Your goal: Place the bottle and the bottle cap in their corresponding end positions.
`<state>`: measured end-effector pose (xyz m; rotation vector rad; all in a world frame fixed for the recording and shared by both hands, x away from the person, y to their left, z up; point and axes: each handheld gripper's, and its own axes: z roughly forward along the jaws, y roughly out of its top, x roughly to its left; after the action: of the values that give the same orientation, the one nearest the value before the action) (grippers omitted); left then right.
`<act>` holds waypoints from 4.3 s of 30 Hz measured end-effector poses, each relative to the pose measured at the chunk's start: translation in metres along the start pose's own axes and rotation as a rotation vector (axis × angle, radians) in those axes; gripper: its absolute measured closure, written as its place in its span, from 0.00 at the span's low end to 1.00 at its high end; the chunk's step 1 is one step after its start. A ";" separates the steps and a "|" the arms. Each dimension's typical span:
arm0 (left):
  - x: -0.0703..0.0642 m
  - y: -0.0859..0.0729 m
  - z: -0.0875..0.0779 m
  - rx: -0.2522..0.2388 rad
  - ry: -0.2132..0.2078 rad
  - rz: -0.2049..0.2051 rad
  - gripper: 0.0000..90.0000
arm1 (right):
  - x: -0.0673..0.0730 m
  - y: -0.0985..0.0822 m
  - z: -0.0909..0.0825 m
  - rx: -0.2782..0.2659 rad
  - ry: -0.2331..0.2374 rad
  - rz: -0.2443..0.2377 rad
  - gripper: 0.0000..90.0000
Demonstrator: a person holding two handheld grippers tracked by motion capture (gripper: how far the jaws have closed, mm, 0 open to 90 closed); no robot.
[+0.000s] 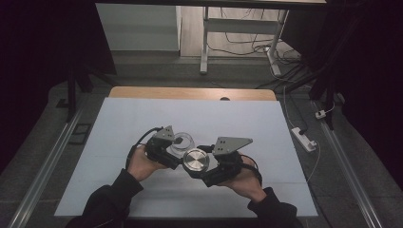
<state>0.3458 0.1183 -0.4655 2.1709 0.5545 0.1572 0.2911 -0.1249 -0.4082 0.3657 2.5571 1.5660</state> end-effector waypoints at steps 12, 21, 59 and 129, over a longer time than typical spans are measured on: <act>0.008 0.005 -0.001 -0.024 0.035 -0.008 0.17 | 0.008 -0.012 0.008 0.019 0.007 0.010 0.20; 0.014 0.012 0.003 -0.033 0.050 -0.003 0.17 | 0.011 -0.024 0.012 0.027 0.003 0.014 0.20; 0.060 0.021 0.046 -0.044 0.150 -0.044 0.17 | -0.001 -0.073 0.055 0.099 -0.045 0.034 0.20; 0.081 0.010 0.069 -0.011 0.202 -0.120 0.05 | -0.031 -0.088 0.094 0.260 -0.121 0.075 0.09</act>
<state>0.4421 0.0988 -0.5066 2.1166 0.7951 0.3159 0.3296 -0.0908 -0.5303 0.5698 2.6825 1.1919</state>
